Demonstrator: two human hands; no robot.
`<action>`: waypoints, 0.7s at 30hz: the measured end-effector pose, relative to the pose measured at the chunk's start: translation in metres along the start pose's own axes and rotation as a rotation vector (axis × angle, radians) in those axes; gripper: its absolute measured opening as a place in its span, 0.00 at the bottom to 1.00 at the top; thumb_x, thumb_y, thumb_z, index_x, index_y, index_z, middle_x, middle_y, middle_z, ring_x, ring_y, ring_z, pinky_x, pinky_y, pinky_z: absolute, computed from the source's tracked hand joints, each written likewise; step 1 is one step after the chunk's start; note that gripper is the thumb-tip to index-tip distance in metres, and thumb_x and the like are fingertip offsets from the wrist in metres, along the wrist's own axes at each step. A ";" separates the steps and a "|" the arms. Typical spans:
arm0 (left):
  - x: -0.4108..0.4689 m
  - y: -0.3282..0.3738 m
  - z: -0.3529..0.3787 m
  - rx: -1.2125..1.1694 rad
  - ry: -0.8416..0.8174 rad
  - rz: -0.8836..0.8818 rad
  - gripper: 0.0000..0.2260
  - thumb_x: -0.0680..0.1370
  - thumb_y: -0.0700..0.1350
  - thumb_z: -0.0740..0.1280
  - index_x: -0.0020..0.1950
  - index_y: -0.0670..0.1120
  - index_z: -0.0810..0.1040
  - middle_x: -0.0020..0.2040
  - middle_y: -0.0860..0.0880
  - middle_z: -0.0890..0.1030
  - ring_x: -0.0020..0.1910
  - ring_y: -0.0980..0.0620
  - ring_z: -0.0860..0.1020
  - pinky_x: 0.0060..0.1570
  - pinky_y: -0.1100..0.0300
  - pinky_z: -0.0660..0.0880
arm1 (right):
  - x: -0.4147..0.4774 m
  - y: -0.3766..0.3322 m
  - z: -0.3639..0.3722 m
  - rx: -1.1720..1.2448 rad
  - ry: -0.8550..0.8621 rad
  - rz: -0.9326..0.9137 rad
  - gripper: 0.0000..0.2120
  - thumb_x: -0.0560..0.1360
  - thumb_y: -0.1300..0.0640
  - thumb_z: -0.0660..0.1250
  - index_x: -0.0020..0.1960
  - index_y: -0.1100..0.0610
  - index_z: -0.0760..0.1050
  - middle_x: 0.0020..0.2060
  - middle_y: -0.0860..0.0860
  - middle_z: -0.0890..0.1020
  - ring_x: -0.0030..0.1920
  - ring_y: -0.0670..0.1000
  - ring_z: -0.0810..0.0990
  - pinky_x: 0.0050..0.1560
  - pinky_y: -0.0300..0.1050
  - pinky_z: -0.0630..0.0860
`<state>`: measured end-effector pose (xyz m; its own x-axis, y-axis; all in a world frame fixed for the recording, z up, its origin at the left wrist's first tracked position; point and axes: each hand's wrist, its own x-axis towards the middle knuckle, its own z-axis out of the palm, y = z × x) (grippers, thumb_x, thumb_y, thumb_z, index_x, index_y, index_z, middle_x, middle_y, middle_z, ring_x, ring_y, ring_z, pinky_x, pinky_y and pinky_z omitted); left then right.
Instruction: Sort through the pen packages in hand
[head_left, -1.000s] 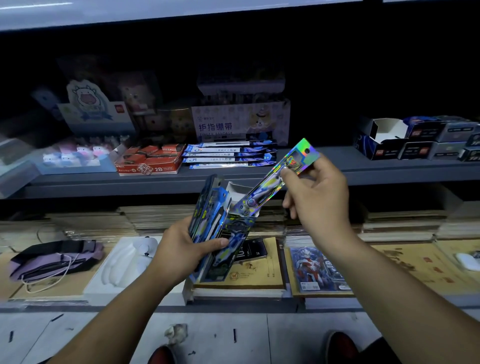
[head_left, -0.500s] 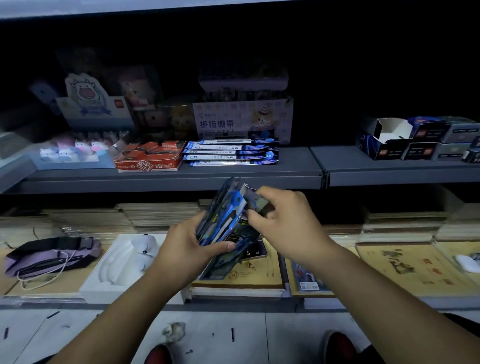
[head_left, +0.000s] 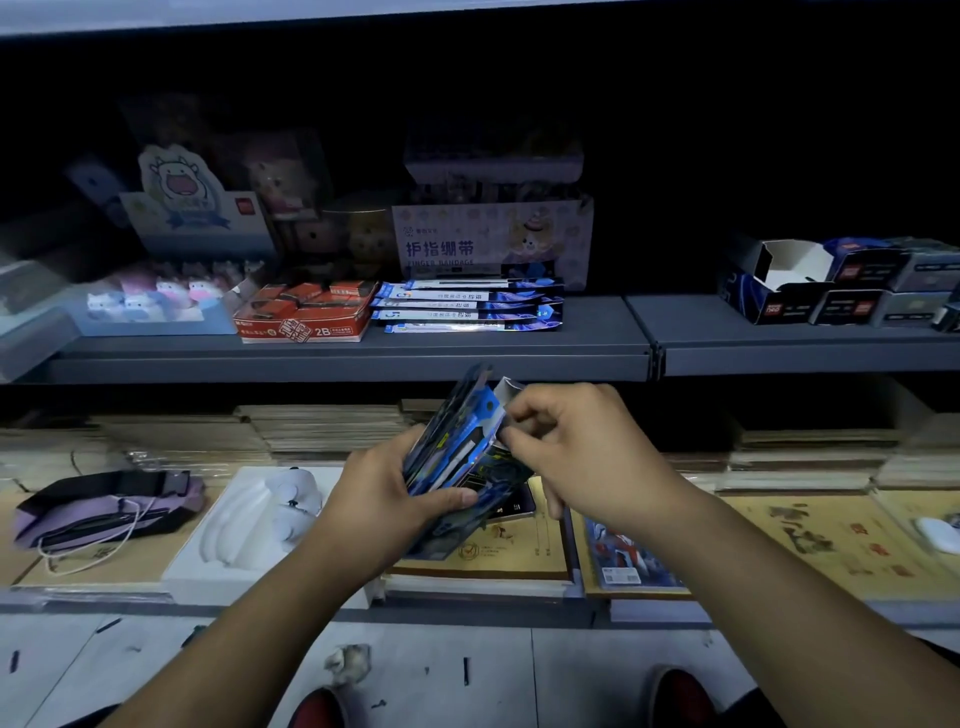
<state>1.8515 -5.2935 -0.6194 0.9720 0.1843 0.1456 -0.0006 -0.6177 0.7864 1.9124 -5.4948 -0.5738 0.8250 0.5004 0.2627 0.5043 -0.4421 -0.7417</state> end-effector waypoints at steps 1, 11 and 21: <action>0.000 0.000 0.000 0.015 0.000 0.010 0.15 0.68 0.50 0.82 0.49 0.61 0.80 0.43 0.66 0.85 0.42 0.67 0.82 0.40 0.72 0.76 | 0.000 0.000 0.001 -0.019 -0.026 0.005 0.08 0.81 0.60 0.67 0.43 0.55 0.80 0.30 0.50 0.83 0.20 0.53 0.80 0.28 0.47 0.80; 0.000 -0.001 0.001 0.011 -0.007 0.000 0.17 0.69 0.51 0.81 0.54 0.56 0.81 0.44 0.63 0.86 0.43 0.66 0.83 0.44 0.69 0.78 | -0.002 -0.003 0.008 -0.076 -0.360 0.093 0.10 0.78 0.61 0.62 0.54 0.46 0.72 0.48 0.50 0.84 0.24 0.54 0.82 0.27 0.51 0.81; 0.000 0.004 0.001 -0.174 -0.040 -0.082 0.15 0.69 0.48 0.81 0.53 0.54 0.82 0.44 0.57 0.87 0.42 0.60 0.85 0.43 0.63 0.79 | -0.002 0.004 0.016 -0.056 -0.095 -0.039 0.12 0.82 0.54 0.67 0.65 0.53 0.75 0.29 0.54 0.83 0.23 0.47 0.80 0.29 0.38 0.76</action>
<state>1.8515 -5.2966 -0.6163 0.9791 0.1957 0.0553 0.0418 -0.4598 0.8870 1.9085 -5.4861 -0.5875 0.7782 0.5849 0.2289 0.5511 -0.4610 -0.6955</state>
